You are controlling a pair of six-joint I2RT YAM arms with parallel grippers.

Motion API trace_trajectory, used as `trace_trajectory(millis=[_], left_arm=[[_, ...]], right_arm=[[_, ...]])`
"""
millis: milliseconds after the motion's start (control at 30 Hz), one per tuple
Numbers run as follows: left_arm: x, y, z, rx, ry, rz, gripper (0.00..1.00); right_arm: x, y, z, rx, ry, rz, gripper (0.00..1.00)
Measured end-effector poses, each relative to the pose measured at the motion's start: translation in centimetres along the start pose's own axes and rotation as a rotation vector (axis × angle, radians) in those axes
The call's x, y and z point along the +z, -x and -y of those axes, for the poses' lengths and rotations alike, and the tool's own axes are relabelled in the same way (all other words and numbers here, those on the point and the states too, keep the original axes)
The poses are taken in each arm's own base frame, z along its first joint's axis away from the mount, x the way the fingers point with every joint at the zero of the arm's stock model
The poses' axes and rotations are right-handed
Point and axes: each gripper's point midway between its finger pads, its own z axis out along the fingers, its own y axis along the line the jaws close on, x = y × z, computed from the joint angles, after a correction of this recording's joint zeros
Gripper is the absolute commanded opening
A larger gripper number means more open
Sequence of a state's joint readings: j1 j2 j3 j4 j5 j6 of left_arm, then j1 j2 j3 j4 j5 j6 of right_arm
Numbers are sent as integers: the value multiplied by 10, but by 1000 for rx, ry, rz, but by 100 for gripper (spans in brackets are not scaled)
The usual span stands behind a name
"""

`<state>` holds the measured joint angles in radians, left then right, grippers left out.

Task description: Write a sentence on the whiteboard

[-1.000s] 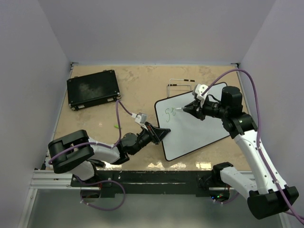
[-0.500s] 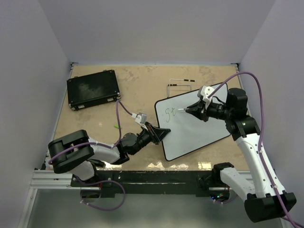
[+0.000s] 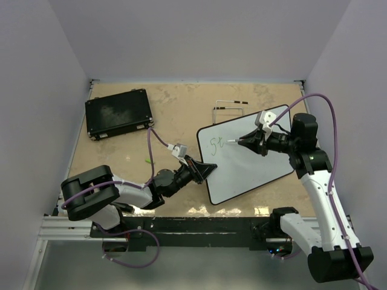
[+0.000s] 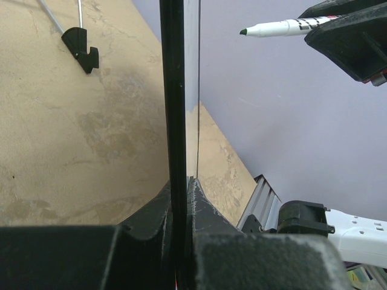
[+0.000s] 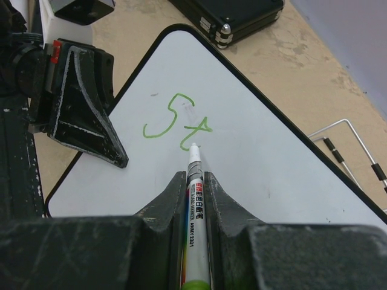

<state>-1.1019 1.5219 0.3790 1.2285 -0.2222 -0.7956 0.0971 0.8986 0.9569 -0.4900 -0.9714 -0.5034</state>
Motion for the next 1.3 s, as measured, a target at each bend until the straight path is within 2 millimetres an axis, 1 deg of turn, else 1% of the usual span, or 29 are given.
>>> trace_trajectory(millis=[300, 867, 1000, 1300], left_arm=[[0, 0, 0, 0, 0, 0, 0], [0, 0, 0, 0, 0, 0, 0], [0, 0, 0, 0, 0, 0, 0], [0, 0, 0, 2, -2, -1, 0]], right_arm=[[6, -11, 0, 7, 39, -19, 0], [7, -10, -1, 14, 50, -8, 0], [10, -9, 1, 23, 45, -7, 0], [17, -16, 13, 74, 1, -14, 0]])
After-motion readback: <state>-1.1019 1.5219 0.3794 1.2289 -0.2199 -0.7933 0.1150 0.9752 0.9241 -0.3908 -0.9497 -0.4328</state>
